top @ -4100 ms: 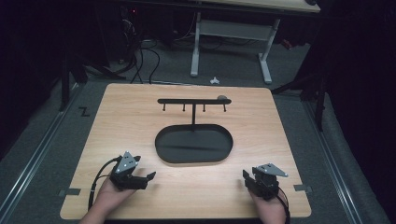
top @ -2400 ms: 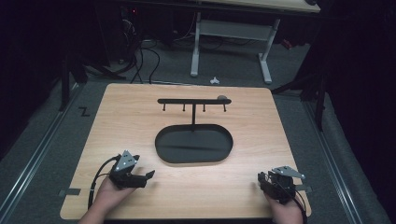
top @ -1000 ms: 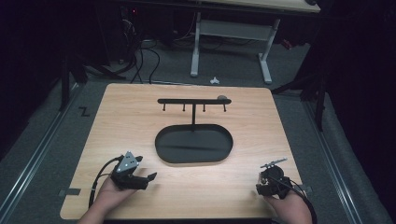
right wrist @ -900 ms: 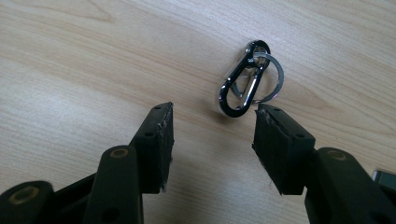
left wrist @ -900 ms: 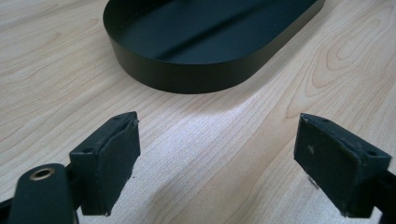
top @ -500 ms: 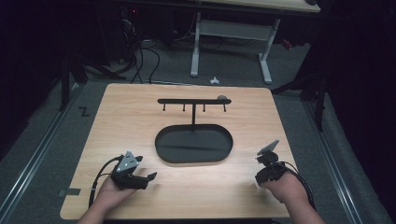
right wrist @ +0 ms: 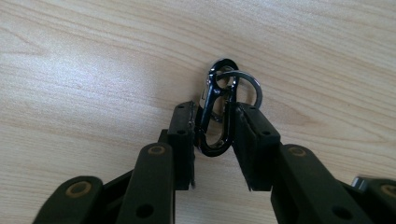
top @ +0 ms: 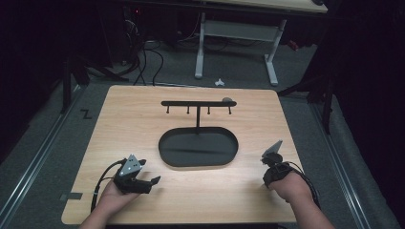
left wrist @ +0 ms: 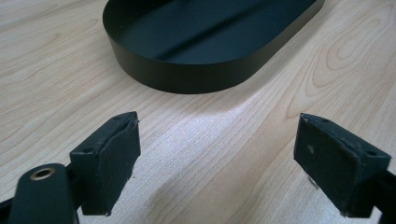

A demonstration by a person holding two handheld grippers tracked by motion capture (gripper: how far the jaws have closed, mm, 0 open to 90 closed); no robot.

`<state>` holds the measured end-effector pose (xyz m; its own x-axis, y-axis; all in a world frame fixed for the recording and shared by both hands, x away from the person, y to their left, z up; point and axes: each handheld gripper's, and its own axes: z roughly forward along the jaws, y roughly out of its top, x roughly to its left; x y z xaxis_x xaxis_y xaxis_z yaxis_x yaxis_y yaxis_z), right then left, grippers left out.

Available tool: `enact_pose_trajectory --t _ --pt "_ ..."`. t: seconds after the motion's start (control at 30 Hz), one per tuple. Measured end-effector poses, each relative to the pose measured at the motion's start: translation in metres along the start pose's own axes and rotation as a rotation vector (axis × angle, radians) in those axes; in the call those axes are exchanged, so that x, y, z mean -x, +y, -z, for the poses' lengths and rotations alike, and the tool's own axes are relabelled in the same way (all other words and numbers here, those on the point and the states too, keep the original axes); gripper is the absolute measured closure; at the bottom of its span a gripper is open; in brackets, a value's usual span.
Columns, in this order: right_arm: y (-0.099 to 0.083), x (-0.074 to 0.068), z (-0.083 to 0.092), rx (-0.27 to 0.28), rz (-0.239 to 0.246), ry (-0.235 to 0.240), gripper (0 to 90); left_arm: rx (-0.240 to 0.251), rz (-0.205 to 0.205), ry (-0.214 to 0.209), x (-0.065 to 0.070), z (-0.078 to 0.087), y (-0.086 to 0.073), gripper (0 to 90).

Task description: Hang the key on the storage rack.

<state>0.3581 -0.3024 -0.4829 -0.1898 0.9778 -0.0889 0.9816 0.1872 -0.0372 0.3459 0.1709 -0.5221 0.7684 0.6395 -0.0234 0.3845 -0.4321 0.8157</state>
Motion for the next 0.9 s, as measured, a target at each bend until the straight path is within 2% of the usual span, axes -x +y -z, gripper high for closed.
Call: enact_pose_trajectory --t 0.17,0.23,0.3,0.47,0.67,0.8,0.9 --pt "-0.002 0.000 0.001 0.016 0.012 0.010 70.6 -0.001 -0.002 0.001 0.000 0.000 0.000 15.1" --pt "-0.002 -0.001 0.009 0.059 0.015 -0.008 83.6 -0.001 -0.003 0.001 0.000 -0.001 0.000 15.1" --pt "-0.003 0.000 0.015 0.079 0.011 0.004 84.1 -0.002 -0.005 0.002 0.001 -0.001 0.000 15.1" --pt "-0.005 -0.004 0.009 0.065 0.037 -0.024 84.4 -0.004 -0.007 0.000 0.001 -0.001 0.000 15.1" --pt "-0.003 0.001 0.008 0.068 0.012 -0.013 83.6 -0.007 -0.011 -0.002 0.001 -0.001 0.000 15.1" --pt "-0.004 0.000 -0.001 0.036 0.032 -0.019 83.0 -0.006 -0.010 -0.001 0.001 -0.001 0.000 15.1" --pt "-0.003 -0.002 -0.001 0.044 0.038 -0.012 84.2 -0.006 -0.010 -0.001 0.001 -0.001 0.000 15.1"
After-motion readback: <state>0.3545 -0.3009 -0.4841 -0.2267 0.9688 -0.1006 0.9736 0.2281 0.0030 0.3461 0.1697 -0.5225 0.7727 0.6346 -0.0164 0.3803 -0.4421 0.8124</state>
